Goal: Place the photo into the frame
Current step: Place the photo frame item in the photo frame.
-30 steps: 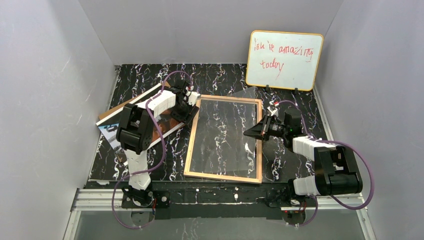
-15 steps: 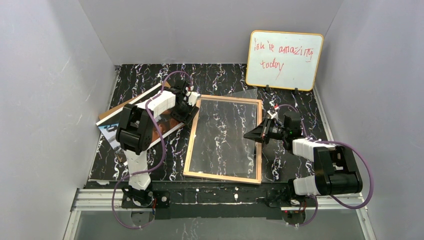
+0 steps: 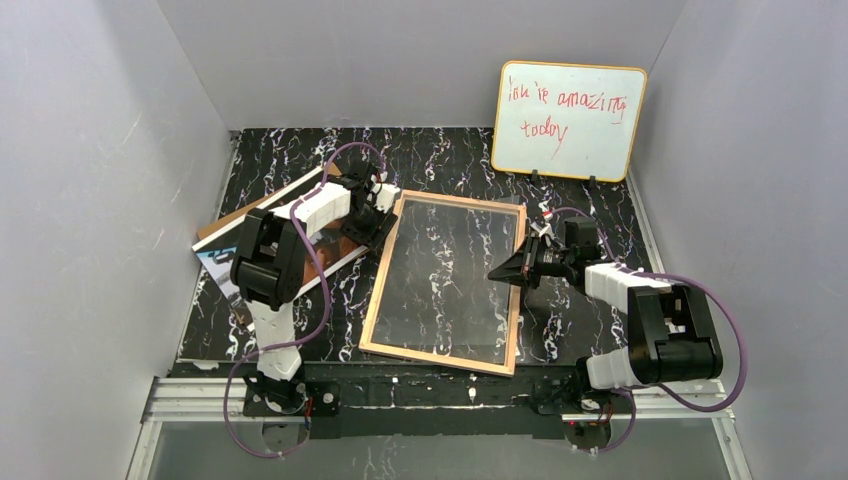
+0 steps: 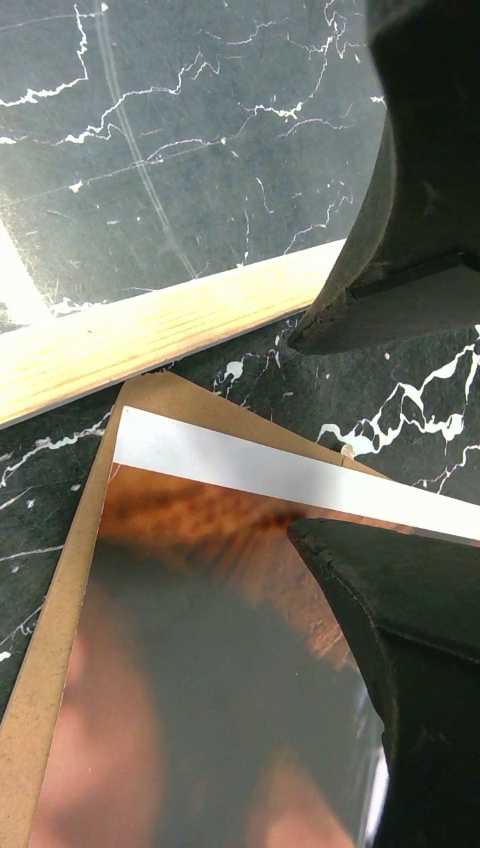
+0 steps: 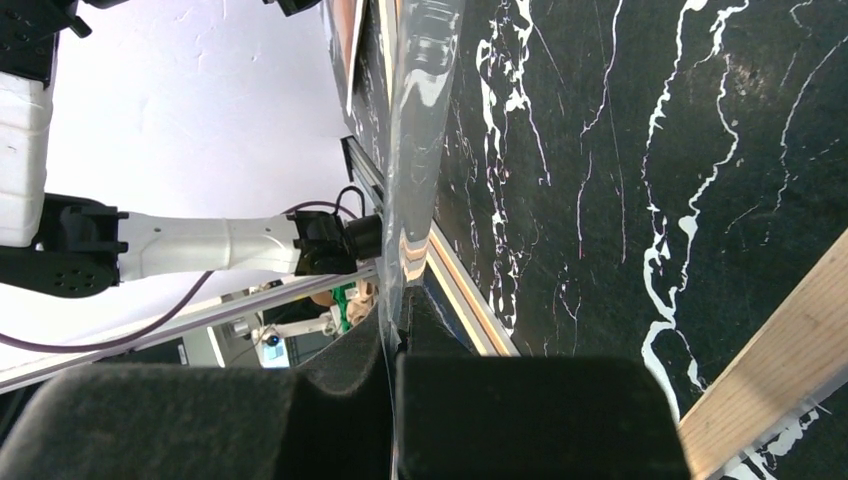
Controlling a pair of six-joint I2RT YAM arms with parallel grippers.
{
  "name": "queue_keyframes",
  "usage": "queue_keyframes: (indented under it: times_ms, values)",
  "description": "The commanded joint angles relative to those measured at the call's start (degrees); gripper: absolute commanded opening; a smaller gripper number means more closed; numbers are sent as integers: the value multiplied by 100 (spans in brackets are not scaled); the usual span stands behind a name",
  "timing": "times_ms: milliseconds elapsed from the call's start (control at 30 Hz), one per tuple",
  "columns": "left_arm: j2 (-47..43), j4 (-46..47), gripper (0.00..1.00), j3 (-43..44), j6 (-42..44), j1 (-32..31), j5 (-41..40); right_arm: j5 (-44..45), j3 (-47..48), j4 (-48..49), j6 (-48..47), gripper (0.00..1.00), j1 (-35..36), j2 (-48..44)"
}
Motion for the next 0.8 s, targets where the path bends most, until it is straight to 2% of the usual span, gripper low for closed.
queue_keyframes:
  times_ms: [0, 200, 467, 767]
  values:
    - [448, -166, 59, -464, -16, -100, 406, -316, 246, -115, -32, 1, 13, -14]
    - [445, -136, 59, -488, 1, -100, 402, -501, 21, 510, 428, 1, 14, -233]
    - [443, -124, 58, -532, 10, -97, 346, -677, -85, 845, 695, 1, -52, -403]
    - [453, -116, 59, -537, 10, -100, 332, -701, -201, 472, 553, 1, -92, -477]
